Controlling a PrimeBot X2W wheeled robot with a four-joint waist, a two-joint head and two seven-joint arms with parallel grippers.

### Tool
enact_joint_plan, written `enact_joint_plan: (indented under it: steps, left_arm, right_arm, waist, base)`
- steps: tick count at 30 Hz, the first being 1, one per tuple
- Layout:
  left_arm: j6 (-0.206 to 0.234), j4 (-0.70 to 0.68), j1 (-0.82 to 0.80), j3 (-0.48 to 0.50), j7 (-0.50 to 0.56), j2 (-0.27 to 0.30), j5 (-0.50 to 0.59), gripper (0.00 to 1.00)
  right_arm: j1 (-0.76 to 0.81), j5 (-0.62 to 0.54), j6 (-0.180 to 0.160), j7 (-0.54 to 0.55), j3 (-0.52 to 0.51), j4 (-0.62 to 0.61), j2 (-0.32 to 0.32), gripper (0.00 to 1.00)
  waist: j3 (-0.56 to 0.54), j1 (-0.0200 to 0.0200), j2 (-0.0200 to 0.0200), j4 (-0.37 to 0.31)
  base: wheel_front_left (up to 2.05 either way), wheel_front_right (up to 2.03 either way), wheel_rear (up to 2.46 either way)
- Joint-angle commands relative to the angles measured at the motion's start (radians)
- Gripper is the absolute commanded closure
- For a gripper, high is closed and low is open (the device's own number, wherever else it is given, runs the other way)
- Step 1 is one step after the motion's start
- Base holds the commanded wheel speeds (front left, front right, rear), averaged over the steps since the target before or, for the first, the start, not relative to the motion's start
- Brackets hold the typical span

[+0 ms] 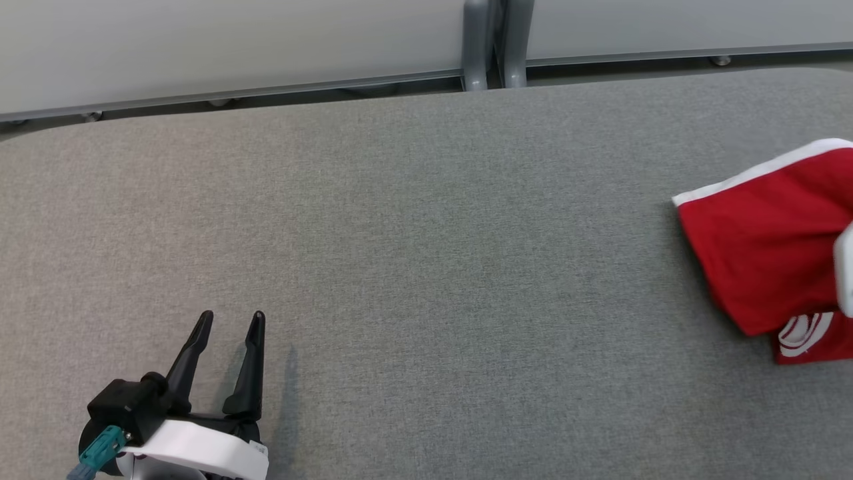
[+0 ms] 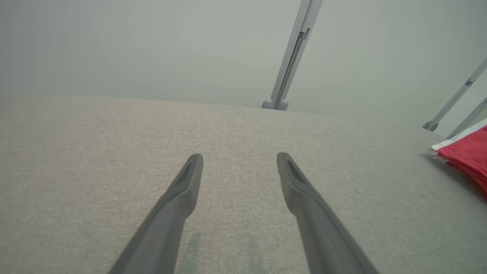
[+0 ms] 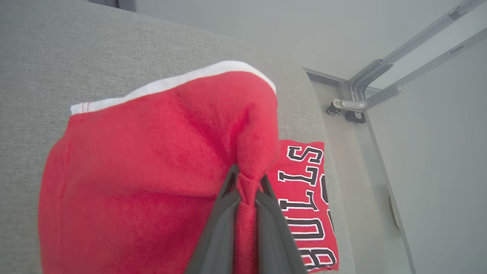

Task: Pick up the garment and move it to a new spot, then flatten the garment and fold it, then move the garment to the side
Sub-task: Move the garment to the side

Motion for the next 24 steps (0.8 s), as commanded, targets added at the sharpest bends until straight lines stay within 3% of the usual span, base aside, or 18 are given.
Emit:
enact_joint_plan:
  steps: [1, 7, 12, 13, 14, 15, 24]
  left_arm:
    - [-0.004, -0.004, -0.013, 0.000, 0.002, 0.006, -0.003, 0.00]
    - [-0.003, -0.011, -0.017, -0.006, 0.006, 0.011, -0.006, 0.00]
    - [-0.002, -0.013, -0.019, -0.009, 0.010, 0.015, -0.010, 0.00]
    - [-0.002, -0.014, -0.020, -0.010, 0.011, 0.016, -0.010, 0.00]
    - [-0.001, -0.015, -0.022, -0.011, 0.013, 0.017, -0.009, 0.00]
    - [0.000, -0.016, -0.023, -0.012, 0.015, 0.018, -0.009, 0.00]
    - [0.023, -0.022, -0.008, -0.014, -0.018, 0.016, 0.018, 0.00]
  right_arm:
    - [0.014, 0.001, 0.000, -0.001, -0.011, 0.011, -0.024, 1.00]
    - [0.041, -0.038, 0.000, -0.051, -0.057, 0.089, -0.121, 1.00]
    - [0.053, -0.066, 0.000, -0.112, -0.102, 0.174, -0.122, 1.00]
    - [0.052, -0.072, 0.000, -0.132, -0.106, 0.186, -0.120, 0.78]
    - [0.050, -0.080, 0.000, -0.150, -0.109, 0.202, -0.118, 0.25]
    - [0.047, -0.087, 0.000, -0.163, -0.119, 0.218, -0.113, 0.00]
    - [0.024, -0.094, 0.000, -0.307, -0.120, 0.227, -0.044, 0.00]
  waist:
    - [0.007, 0.0000, 0.0000, 0.007]
    - [0.016, 0.0000, 0.0000, 0.029]
    - [0.018, 0.0000, 0.0000, 0.042]
    - [0.018, 0.0000, 0.0000, 0.044]
    - [0.017, 0.0000, 0.0000, 0.045]
    - [0.016, 0.0000, 0.0000, 0.047]
    - [-0.030, 0.0000, 0.0000, 0.049]
  base:
    - [0.00, 0.00, 0.00]
    - [0.00, 0.00, 0.00]
    - [0.00, 0.00, 0.00]
    - [0.00, 0.00, 0.00]
    - [0.00, 0.00, 0.00]
    - [0.00, 0.00, 0.00]
    - [0.00, 0.00, 0.00]
